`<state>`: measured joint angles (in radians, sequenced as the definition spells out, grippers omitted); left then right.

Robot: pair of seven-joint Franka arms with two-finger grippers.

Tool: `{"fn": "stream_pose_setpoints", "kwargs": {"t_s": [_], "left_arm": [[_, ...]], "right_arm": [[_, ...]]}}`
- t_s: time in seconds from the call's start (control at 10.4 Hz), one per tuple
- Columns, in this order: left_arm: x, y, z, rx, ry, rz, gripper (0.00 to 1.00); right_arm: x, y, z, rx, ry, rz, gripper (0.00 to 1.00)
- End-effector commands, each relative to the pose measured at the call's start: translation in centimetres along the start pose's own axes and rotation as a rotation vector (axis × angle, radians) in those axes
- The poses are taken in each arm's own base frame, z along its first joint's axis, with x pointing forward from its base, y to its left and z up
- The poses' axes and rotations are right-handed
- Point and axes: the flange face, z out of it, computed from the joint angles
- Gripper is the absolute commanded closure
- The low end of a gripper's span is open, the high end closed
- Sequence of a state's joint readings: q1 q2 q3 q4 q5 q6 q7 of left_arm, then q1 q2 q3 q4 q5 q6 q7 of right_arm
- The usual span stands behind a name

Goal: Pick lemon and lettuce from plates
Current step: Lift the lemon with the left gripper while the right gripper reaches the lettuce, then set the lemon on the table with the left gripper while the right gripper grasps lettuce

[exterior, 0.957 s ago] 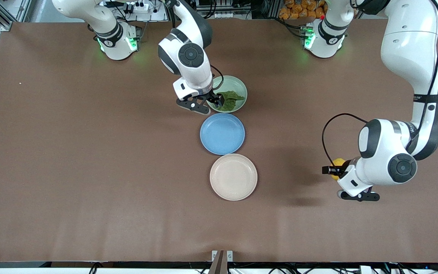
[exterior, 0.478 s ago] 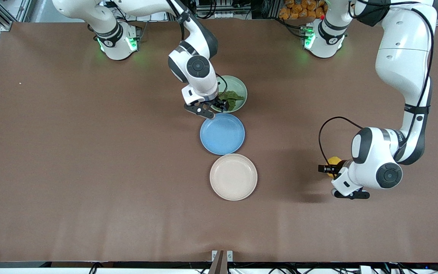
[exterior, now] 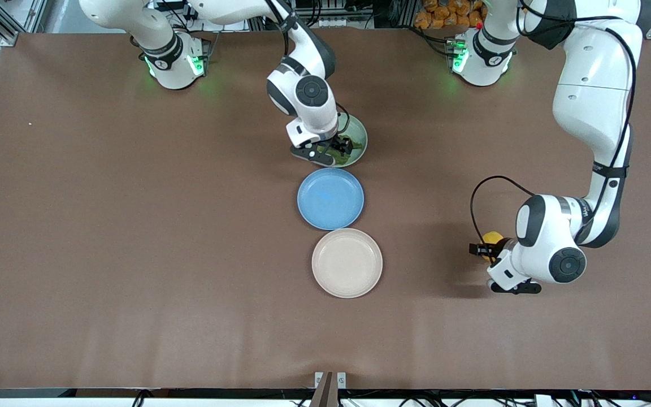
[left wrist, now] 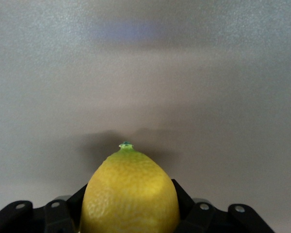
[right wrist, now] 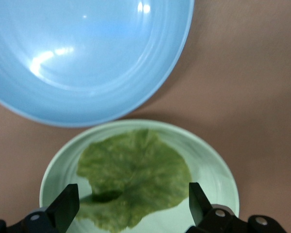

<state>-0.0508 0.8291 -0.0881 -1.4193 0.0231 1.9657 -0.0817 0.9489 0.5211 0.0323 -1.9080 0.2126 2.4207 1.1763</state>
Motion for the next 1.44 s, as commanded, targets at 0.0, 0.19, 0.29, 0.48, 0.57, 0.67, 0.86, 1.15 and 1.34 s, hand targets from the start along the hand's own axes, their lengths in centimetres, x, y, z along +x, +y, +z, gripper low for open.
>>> {"fn": "stream_pose_setpoints", "kwargs": {"t_s": [0.0, 0.19, 0.29, 0.48, 0.57, 0.67, 0.86, 1.15, 1.34], "left_arm": [[0.5, -0.1, 0.9, 0.014, 0.022, 0.025, 0.45], [0.7, -0.1, 1.2, 0.018, 0.031, 0.027, 0.27], [0.7, -0.1, 1.0, 0.030, 0.038, 0.032, 0.06], [0.8, -0.3, 0.4, 0.045, 0.049, 0.034, 0.00], [0.8, -0.3, -0.4, 0.047, 0.058, 0.032, 0.00], [0.6, -0.3, -1.5, 0.055, 0.065, 0.032, 0.00], [0.0, -0.3, -3.3, 0.061, 0.039, 0.027, 0.00], [-1.1, -0.4, -7.5, 0.059, 0.058, 0.019, 0.00], [-1.7, -0.7, -10.1, 0.060, 0.088, 0.013, 0.00]], "right_arm": [[-2.7, -0.9, 1.0, 0.005, -0.006, 0.019, 0.00], [-3.5, -1.2, 1.5, 0.009, -0.005, 0.012, 0.00], [-4.1, -1.5, 2.4, 0.032, 0.008, 0.038, 0.00], [-5.3, -1.5, 5.4, 0.032, 0.018, 0.028, 0.00], [-5.2, -1.4, 5.8, 0.029, 0.018, 0.029, 0.00], [-5.3, -1.4, 5.7, 0.029, 0.018, 0.027, 0.00], [-5.2, -1.5, 5.7, 0.031, 0.018, 0.029, 0.00], [-5.1, -1.8, 5.3, 0.037, 0.018, 0.029, 0.00], [-4.8, -2.1, 4.9, 0.045, 0.020, 0.032, 0.00]]}}
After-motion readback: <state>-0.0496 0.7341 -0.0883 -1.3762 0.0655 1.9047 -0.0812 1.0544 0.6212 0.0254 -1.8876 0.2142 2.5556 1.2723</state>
